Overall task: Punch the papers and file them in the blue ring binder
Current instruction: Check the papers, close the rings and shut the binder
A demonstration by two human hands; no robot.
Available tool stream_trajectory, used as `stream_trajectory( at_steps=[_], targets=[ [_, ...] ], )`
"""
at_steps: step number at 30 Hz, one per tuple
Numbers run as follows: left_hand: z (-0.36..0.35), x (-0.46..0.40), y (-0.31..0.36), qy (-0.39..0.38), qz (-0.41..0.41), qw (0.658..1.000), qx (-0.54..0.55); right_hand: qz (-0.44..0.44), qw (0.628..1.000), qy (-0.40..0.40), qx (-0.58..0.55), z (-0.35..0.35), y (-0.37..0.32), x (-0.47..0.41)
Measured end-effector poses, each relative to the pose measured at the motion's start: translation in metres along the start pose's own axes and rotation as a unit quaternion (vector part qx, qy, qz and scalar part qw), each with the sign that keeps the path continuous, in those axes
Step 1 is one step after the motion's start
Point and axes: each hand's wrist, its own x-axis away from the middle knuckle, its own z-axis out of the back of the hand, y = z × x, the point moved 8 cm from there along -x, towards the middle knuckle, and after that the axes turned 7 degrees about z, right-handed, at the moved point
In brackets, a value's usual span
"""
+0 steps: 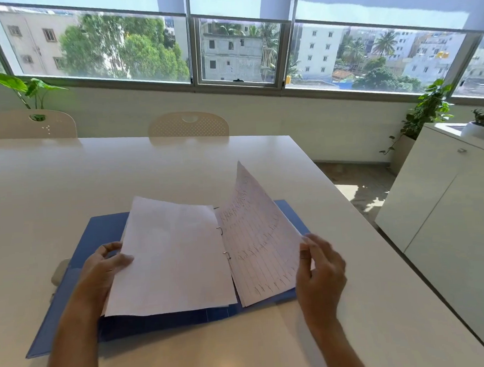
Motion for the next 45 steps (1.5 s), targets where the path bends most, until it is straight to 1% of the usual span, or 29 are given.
stream_trajectory(
  at_steps=[3, 6, 8, 10, 12, 14, 17, 19, 20, 22, 24, 25, 26, 27, 28, 29, 30, 31, 33, 36, 39, 42, 45],
  targets=[
    [-0.002, 0.003, 0.005, -0.006, -0.022, 1.000, -0.018, 0.050, 0.994, -0.012, -0.096, -0.011, -0.057, 0.002],
    [-0.008, 0.008, 0.006, -0.025, -0.023, 0.999, -0.021, 0.094, 0.981, -0.045, -0.165, -0.026, -0.113, 0.007],
    [-0.009, 0.012, 0.005, -0.010, -0.008, 0.999, -0.037, 0.121, 0.970, -0.076, -0.194, -0.038, -0.143, 0.011],
    [-0.009, 0.011, 0.006, 0.013, -0.005, 0.996, -0.085, 0.156, 0.960, -0.111, -0.204, -0.050, -0.166, 0.017],
    [-0.010, 0.009, 0.007, 0.017, -0.015, 0.993, -0.115, 0.188, 0.949, -0.159, -0.198, -0.065, -0.183, 0.024],
    [-0.007, 0.008, 0.006, 0.021, -0.007, 0.995, -0.093, 0.216, 0.931, -0.233, -0.182, -0.082, -0.196, 0.035],
    [-0.010, 0.009, 0.001, -0.019, 0.010, 0.998, -0.060, 0.243, 0.881, -0.362, -0.185, -0.103, -0.207, 0.053],
    [-0.013, 0.011, -0.002, -0.033, 0.022, 0.999, -0.036, 0.216, 0.863, -0.401, -0.220, -0.106, -0.201, 0.054],
    [-0.012, 0.010, -0.003, -0.024, 0.024, 0.999, -0.029, 0.185, 0.864, -0.402, -0.240, -0.104, -0.193, 0.049],
    [-0.009, 0.008, -0.005, 0.006, 0.024, 1.000, -0.018, 0.110, 0.885, -0.373, -0.255, -0.096, -0.162, 0.030],
    [-0.006, 0.007, -0.005, 0.025, 0.015, 1.000, -0.006, 0.041, 0.921, -0.325, -0.211, -0.084, -0.115, 0.007],
    [-0.004, 0.005, -0.004, 0.035, 0.009, 0.999, -0.003, 0.011, 0.937, -0.312, -0.157, -0.078, -0.088, -0.002],
    [-0.001, 0.004, -0.004, 0.046, 0.003, 0.999, -0.001, -0.020, 0.945, -0.317, -0.080, -0.073, -0.058, -0.009],
    [0.002, 0.003, -0.004, 0.057, 0.003, 0.998, 0.006, -0.054, 0.940, -0.337, 0.013, -0.067, -0.026, -0.013],
    [0.005, 0.002, -0.005, 0.067, 0.009, 0.998, 0.015, -0.093, 0.919, -0.368, 0.106, -0.061, 0.005, -0.012],
    [0.008, 0.001, -0.007, 0.074, 0.020, 0.997, 0.024, -0.131, 0.887, -0.403, 0.184, -0.054, 0.033, -0.008],
    [0.010, 0.001, -0.009, 0.079, 0.032, 0.996, 0.029, -0.162, 0.856, -0.430, 0.236, -0.047, 0.055, -0.002],
    [0.012, 0.000, -0.011, 0.083, 0.043, 0.995, 0.030, -0.183, 0.835, -0.446, 0.265, -0.041, 0.070, 0.004],
    [0.013, 0.001, -0.013, 0.080, 0.057, 0.995, 0.036, -0.197, 0.820, -0.451, 0.292, -0.035, 0.086, 0.016],
    [0.011, 0.004, -0.011, 0.086, 0.049, 0.994, 0.034, -0.185, 0.825, -0.436, 0.309, -0.033, 0.087, 0.024],
    [0.010, 0.002, -0.004, 0.103, 0.003, 0.995, 0.005, -0.189, 0.835, -0.436, 0.279, -0.037, 0.083, 0.023],
    [0.010, -0.002, -0.003, 0.095, -0.011, 0.995, 0.017, -0.226, 0.860, -0.424, 0.173, -0.042, 0.083, 0.025],
    [0.010, -0.003, -0.004, 0.085, -0.014, 0.996, 0.030, -0.282, 0.892, -0.349, 0.054, -0.038, 0.086, 0.023]
  ],
)
